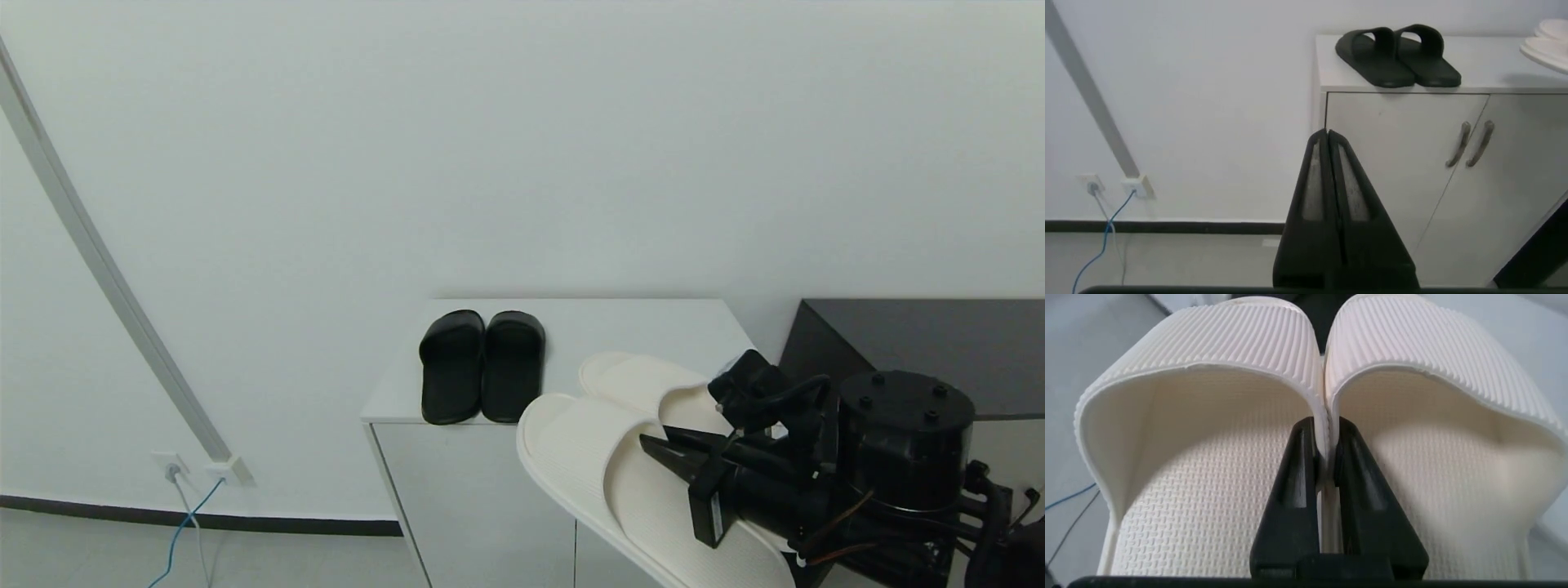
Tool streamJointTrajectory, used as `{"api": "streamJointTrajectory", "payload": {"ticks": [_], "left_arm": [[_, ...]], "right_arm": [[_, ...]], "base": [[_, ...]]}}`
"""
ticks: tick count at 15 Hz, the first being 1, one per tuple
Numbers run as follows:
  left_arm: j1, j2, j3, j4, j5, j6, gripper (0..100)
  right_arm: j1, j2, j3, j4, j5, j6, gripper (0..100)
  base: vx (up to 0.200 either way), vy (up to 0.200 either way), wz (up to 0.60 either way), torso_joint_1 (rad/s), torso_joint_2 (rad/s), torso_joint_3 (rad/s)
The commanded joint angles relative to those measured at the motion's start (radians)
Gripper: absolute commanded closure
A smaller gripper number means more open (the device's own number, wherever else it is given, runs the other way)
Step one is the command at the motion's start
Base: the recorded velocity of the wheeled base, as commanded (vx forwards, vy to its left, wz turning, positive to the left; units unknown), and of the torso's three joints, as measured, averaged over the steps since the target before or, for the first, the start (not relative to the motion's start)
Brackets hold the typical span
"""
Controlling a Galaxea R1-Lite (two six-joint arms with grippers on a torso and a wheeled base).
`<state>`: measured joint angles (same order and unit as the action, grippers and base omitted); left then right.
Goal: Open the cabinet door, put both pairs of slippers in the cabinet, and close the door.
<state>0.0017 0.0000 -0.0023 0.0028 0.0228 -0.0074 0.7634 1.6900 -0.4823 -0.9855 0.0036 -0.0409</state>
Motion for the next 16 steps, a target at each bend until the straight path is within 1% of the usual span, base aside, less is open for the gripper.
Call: {"api": "streamJointTrajectory", "payload": {"ticks": [1,13,16], "left_arm": [[0.001,0.0,0.001,0.0,0.0,0.0,100],[0.001,0.002,-0.001,0.0,0.0,-0.003,100],[0.001,0.002,-0.001,0.0,0.0,-0.003,100]], "right_arm": [[-0.004,0.013,-0.002,-0.002,-0.001,0.001,100],[-0.013,0.023,0.011,-0.004,-0.002,-0.004,100],[-0.013,0.023,0.013,-0.004,-0.002,-0.004,100]], "base": [[-0.2,0.0,0.0,-0.002,0.0,0.007],[0.0,0.0,0.0,0.0,0.0,0.0],[-0.2,0.0,0.0,0.004,0.0,0.002]]}}
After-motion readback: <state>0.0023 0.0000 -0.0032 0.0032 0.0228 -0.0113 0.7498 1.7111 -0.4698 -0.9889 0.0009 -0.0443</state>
